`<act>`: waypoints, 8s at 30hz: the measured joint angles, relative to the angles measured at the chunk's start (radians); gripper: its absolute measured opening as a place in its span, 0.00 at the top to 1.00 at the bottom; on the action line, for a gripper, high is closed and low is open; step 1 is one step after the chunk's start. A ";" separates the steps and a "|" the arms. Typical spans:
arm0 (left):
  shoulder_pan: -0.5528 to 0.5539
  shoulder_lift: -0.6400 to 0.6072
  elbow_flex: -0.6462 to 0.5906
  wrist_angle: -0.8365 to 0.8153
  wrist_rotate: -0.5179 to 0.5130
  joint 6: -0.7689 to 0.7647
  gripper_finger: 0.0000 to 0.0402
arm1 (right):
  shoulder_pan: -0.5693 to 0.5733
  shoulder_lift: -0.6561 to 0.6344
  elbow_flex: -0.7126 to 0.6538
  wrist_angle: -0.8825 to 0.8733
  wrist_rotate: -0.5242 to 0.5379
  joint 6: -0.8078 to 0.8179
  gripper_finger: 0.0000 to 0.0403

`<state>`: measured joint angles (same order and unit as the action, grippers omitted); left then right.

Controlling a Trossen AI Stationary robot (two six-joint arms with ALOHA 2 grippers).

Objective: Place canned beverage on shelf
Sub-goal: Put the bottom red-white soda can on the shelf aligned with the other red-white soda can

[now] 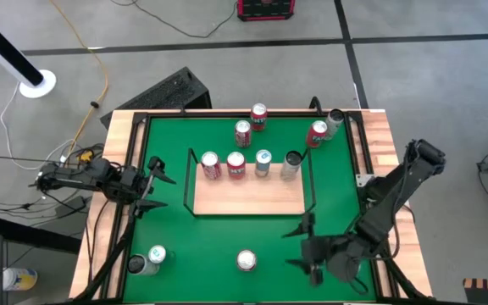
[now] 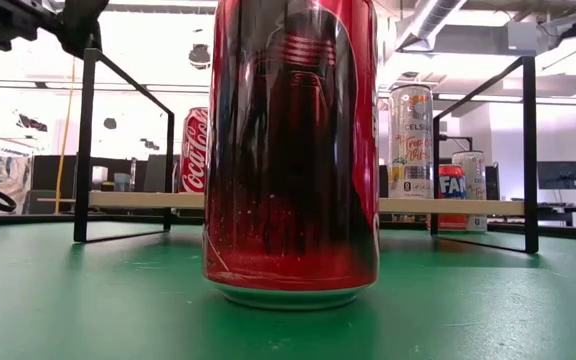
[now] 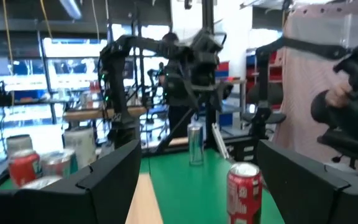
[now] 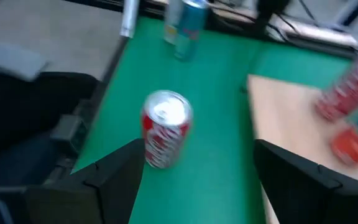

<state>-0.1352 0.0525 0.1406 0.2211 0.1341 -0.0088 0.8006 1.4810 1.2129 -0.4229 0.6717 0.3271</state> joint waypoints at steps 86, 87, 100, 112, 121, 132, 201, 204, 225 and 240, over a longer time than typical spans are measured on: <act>0.000 0.000 0.000 -0.107 0.077 -0.014 0.24 | -0.494 0.327 0.049 0.440 -0.638 -0.358 0.29; 0.000 0.000 0.000 -0.107 0.079 -0.014 0.24 | -0.509 0.324 0.053 0.442 -0.639 -0.358 0.29; 0.000 0.000 0.000 -0.137 0.079 -0.012 0.24 | -0.662 0.319 0.123 0.412 -0.621 -0.299 0.29; 0.000 0.000 0.000 -0.142 0.079 -0.011 0.24 | -0.725 0.338 0.125 0.393 -0.616 -0.248 0.28; 0.000 0.000 0.000 -0.142 0.079 -0.011 0.24 | -0.724 0.338 0.126 0.402 -0.617 -0.273 0.20; 0.000 0.000 0.000 -0.144 0.079 -0.011 0.24 | -0.682 0.240 0.155 0.252 -0.619 -0.332 0.20; 0.000 0.006 0.000 -0.161 0.069 0.001 0.24 | -0.587 0.461 0.131 0.508 -0.404 -0.273 0.95; 0.000 0.006 0.000 -0.161 0.069 0.004 0.24 | -0.594 0.474 0.130 0.535 -0.409 -0.279 0.95; 0.000 0.006 0.000 -0.160 0.069 0.005 0.24 | -0.607 0.472 0.131 0.704 -0.315 -0.268 0.95; 0.000 0.006 0.000 -0.171 0.069 0.004 0.24 | -0.567 0.440 0.131 0.594 -0.304 -0.344 0.95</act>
<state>-0.1349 0.0587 0.1406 0.0498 0.2031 -0.0046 0.2333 1.9213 1.3434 0.1708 0.3680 -0.0171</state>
